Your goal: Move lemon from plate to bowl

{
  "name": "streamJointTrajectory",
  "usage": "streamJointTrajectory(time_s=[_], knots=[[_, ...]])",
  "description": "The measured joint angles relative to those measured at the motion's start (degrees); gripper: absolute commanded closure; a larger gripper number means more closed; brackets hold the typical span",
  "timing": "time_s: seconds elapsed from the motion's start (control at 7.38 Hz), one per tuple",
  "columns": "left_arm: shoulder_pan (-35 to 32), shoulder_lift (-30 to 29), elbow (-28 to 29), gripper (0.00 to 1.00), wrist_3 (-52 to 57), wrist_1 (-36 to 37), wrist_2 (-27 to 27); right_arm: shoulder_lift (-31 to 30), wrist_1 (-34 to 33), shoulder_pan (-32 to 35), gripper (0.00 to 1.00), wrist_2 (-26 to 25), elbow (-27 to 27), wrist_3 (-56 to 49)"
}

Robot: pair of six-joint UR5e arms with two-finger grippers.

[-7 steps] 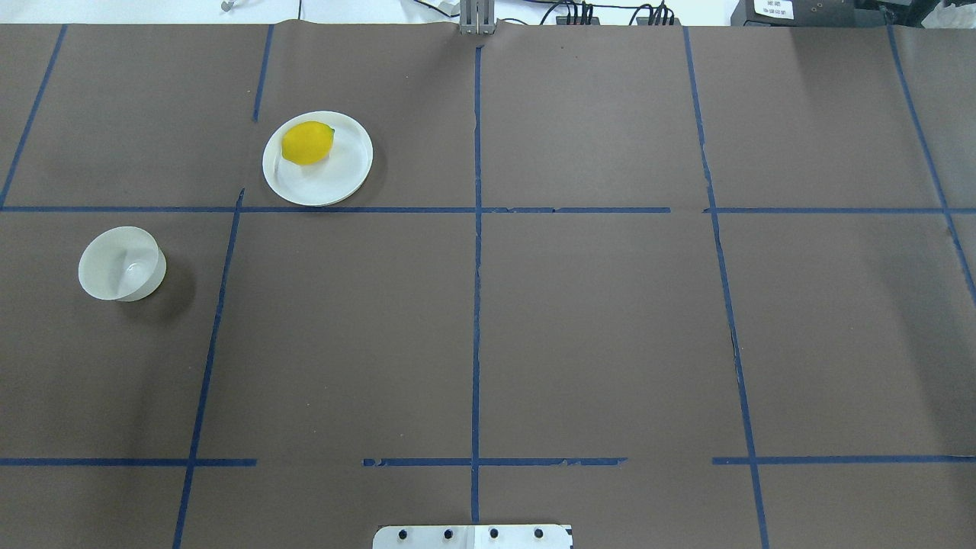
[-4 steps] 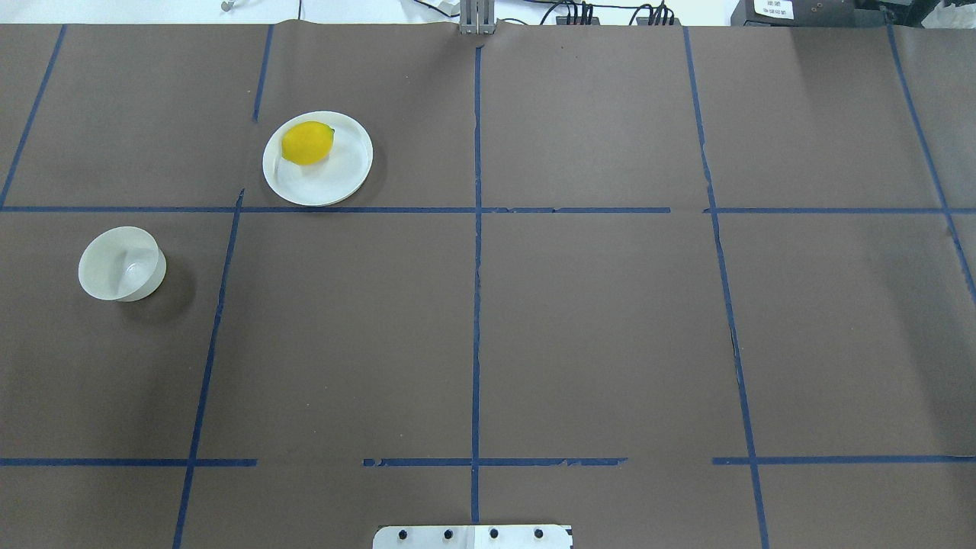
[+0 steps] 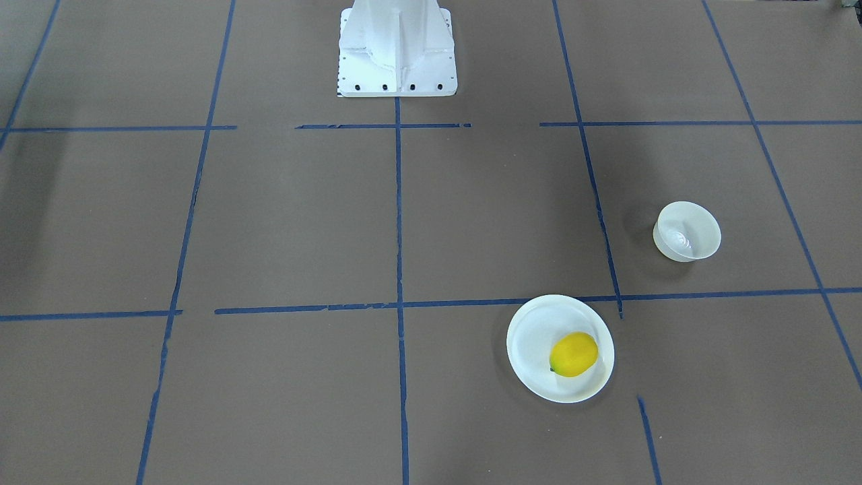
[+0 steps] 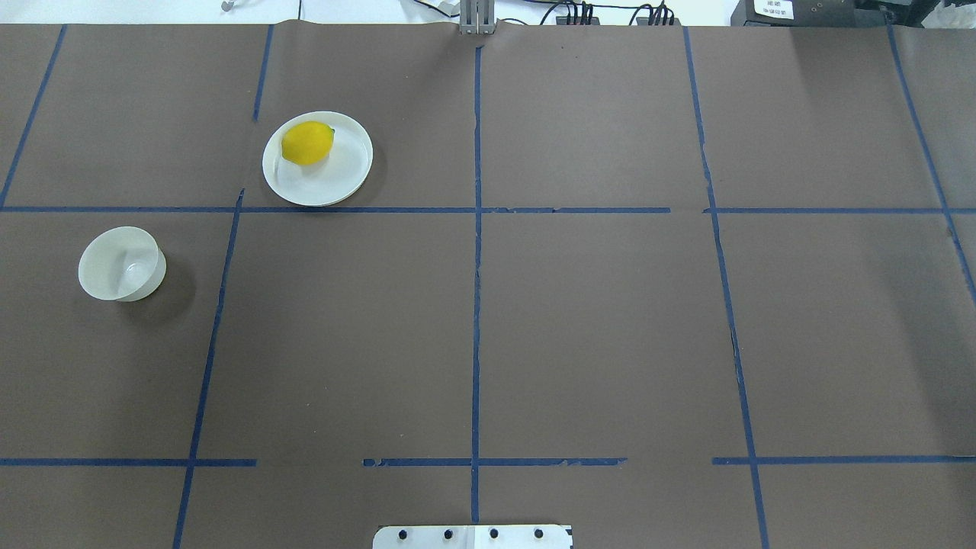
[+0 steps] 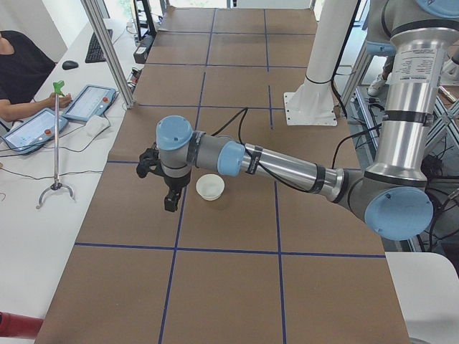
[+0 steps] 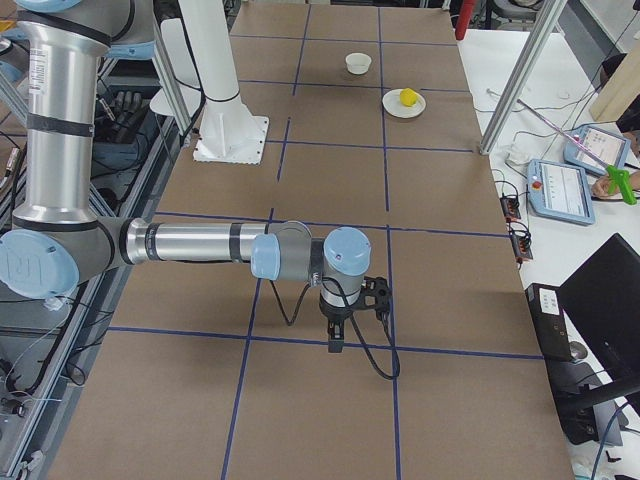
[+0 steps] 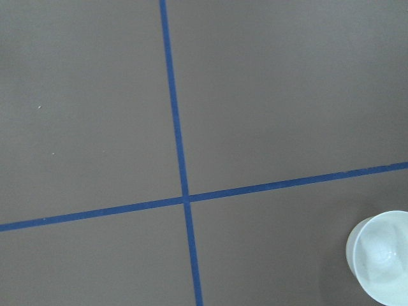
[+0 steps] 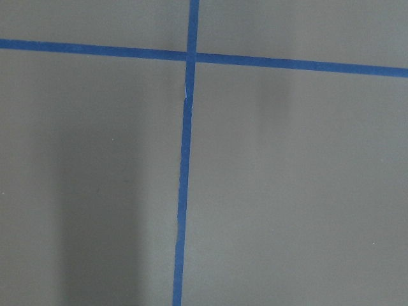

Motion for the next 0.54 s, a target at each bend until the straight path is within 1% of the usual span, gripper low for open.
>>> streamJointTrajectory(time_s=[0.14, 0.27, 0.54], knots=[[5.5, -1.2, -2.7, 0.0, -6.6, -0.1, 0.2, 0.0, 0.0, 0.0, 0.0, 0.0, 0.0, 0.0], [11.2, -3.4, -3.9, 0.0, -12.4, -0.3, 1.5, 0.0, 0.0, 0.0, 0.0, 0.0, 0.0, 0.0], [19.6, -8.5, -4.0, 0.0, -20.8, -0.4, 4.7, 0.0, 0.0, 0.0, 0.0, 0.0, 0.0, 0.0]])
